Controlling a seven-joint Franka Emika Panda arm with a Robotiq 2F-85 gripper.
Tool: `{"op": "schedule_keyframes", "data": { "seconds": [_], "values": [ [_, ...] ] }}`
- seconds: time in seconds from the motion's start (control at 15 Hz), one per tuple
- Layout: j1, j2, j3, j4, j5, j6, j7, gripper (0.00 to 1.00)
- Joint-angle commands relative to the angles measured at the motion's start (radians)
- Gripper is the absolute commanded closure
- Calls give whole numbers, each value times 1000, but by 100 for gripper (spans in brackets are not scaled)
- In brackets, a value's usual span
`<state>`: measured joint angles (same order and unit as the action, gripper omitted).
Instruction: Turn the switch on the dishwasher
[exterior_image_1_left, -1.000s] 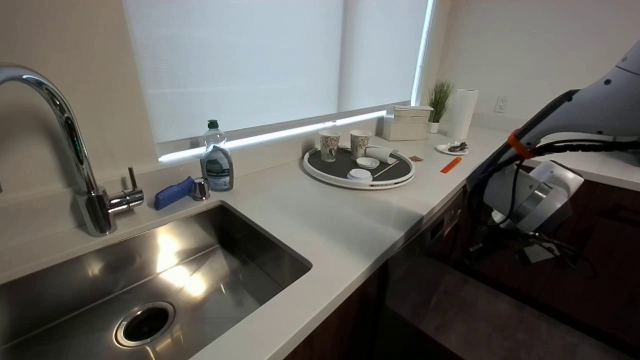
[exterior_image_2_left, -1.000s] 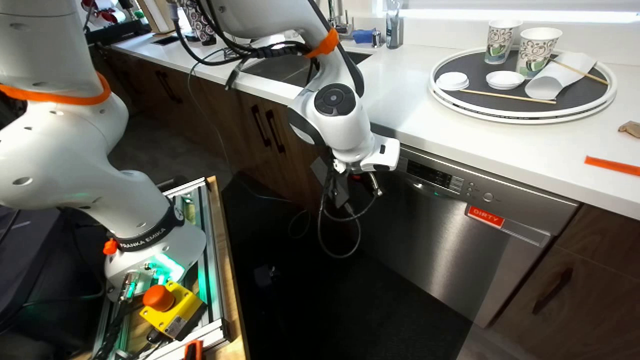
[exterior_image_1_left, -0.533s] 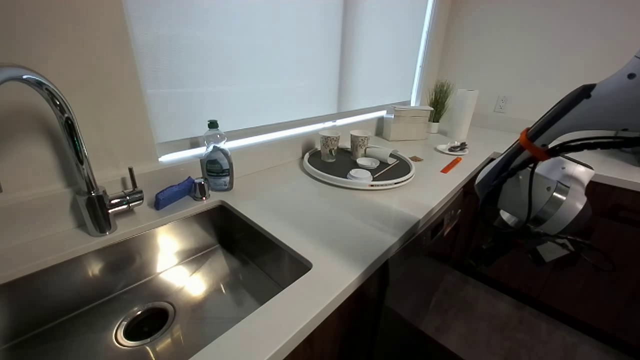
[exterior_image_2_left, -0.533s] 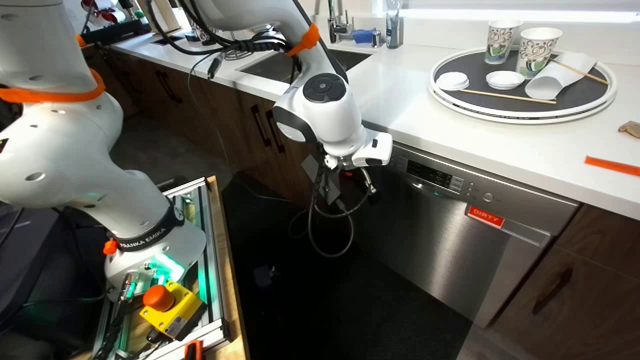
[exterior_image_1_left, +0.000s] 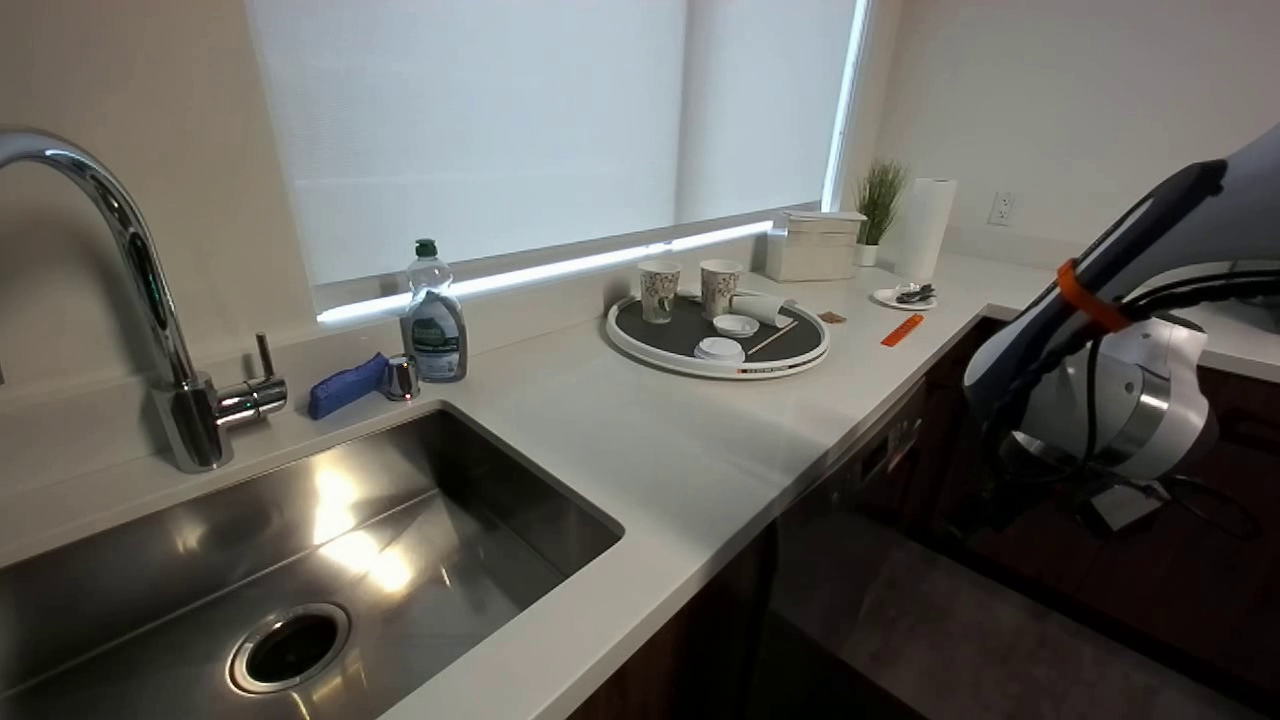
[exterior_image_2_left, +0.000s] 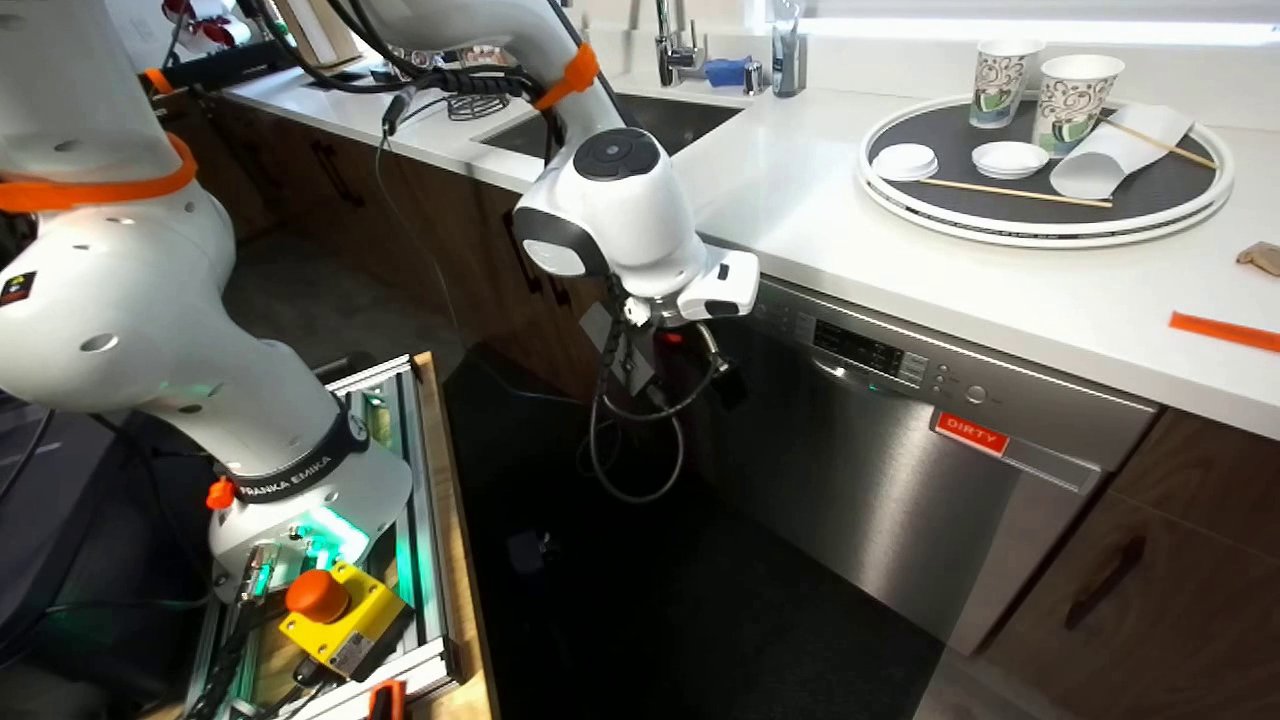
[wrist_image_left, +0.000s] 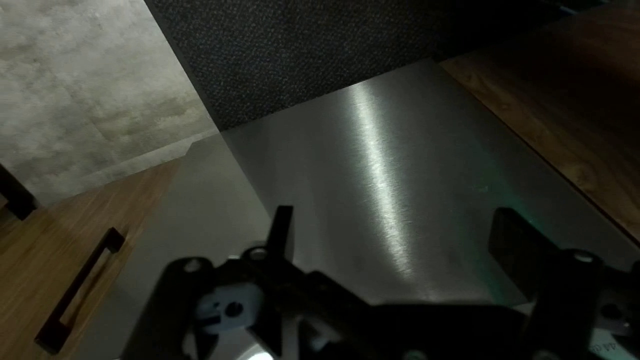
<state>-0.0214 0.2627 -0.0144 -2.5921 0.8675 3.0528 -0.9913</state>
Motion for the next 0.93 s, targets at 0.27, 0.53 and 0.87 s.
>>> {"op": "schedule_keyframes", "data": {
  "seconds": [0.27, 0.53, 0.87],
  "values": [
    [59, -100, -4, -90, 4, 114, 33, 0],
    [66, -120, 1, -103, 15, 144, 36, 0],
    [50, -101, 1, -79, 6, 120, 15, 0]
  ]
}}
